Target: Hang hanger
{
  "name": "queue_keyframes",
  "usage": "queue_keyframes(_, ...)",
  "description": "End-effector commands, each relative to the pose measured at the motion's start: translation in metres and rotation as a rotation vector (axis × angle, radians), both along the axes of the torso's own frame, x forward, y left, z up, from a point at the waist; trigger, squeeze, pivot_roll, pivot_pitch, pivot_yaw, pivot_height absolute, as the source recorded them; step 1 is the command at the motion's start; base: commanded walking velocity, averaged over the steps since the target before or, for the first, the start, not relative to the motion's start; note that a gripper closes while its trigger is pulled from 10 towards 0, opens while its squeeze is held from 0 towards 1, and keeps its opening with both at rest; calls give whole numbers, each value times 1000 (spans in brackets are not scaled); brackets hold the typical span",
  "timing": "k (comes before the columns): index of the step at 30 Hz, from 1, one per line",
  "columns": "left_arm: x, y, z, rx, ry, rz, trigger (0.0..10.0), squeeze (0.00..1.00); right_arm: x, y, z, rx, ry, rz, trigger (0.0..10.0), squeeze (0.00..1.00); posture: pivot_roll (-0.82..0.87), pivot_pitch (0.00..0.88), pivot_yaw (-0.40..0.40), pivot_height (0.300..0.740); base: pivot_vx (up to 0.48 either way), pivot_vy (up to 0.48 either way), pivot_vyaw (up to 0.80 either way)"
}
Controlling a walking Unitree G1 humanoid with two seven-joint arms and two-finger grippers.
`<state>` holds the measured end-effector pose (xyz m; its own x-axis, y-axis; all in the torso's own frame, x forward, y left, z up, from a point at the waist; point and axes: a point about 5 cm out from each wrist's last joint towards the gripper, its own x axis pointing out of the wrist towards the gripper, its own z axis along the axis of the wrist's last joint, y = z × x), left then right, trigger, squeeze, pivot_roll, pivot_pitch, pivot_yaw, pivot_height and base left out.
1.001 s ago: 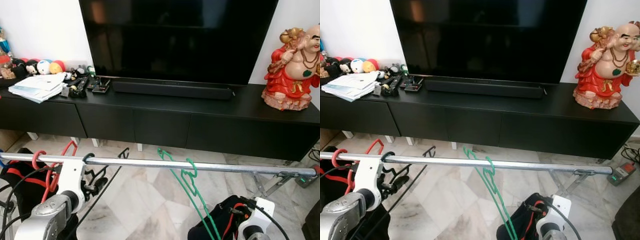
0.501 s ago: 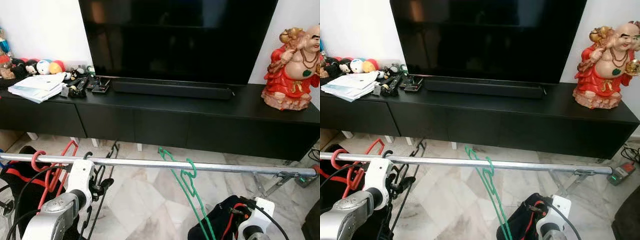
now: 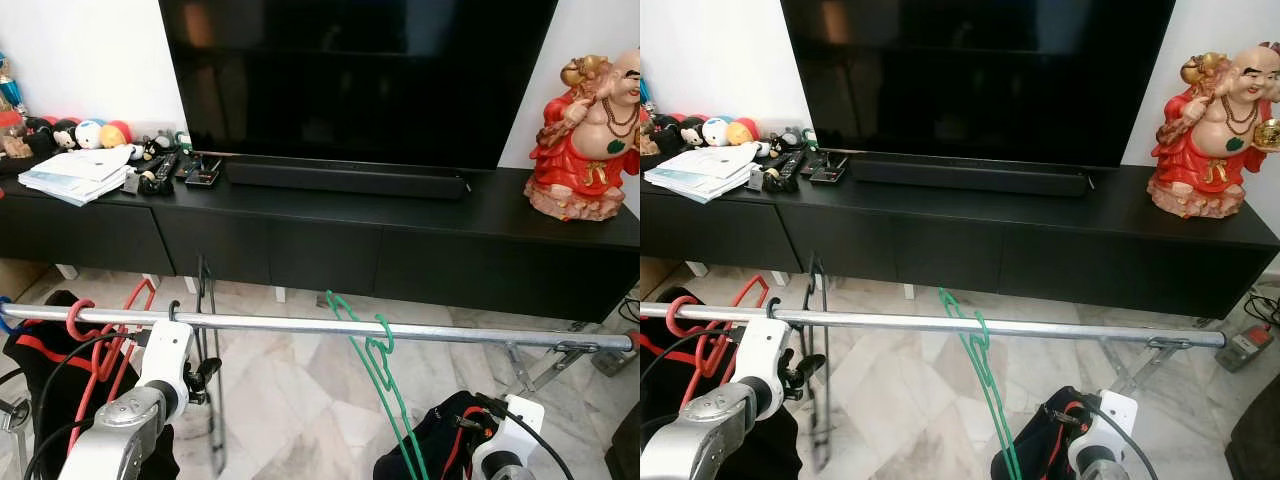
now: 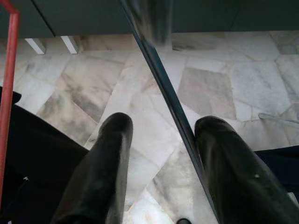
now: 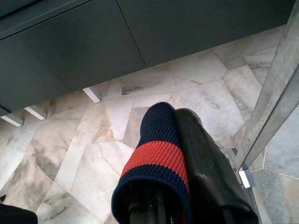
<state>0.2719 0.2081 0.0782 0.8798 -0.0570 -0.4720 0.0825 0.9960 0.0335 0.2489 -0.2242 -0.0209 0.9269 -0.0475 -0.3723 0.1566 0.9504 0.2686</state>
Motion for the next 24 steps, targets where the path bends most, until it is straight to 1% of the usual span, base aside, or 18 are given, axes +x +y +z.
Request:
queue_keyframes(1, 1, 2, -3, 20, 22, 14, 0, 0, -1, 0, -1, -5, 7, 4, 10000, 0, 69, 0, 41, 740, 0, 0, 0)
queue_keyframes(12, 2, 1, -4, 26, 14, 27, 0, 0, -1, 1, -1, -3, 8, 5, 10000, 0, 71, 0, 41, 740, 0, 0, 0)
queue_keyframes(21, 3, 2, -2, 60, 11, 20, 0, 0, -1, 2, -1, -2, 10, 4, 10000, 0, 69, 0, 43, 740, 0, 0, 0)
queue_keyframes(24, 4, 1, 0, 57, 1, 16, 0, 0, -1, 2, -1, -3, 10, 4, 10000, 0, 70, 0, 43, 740, 0, 0, 0)
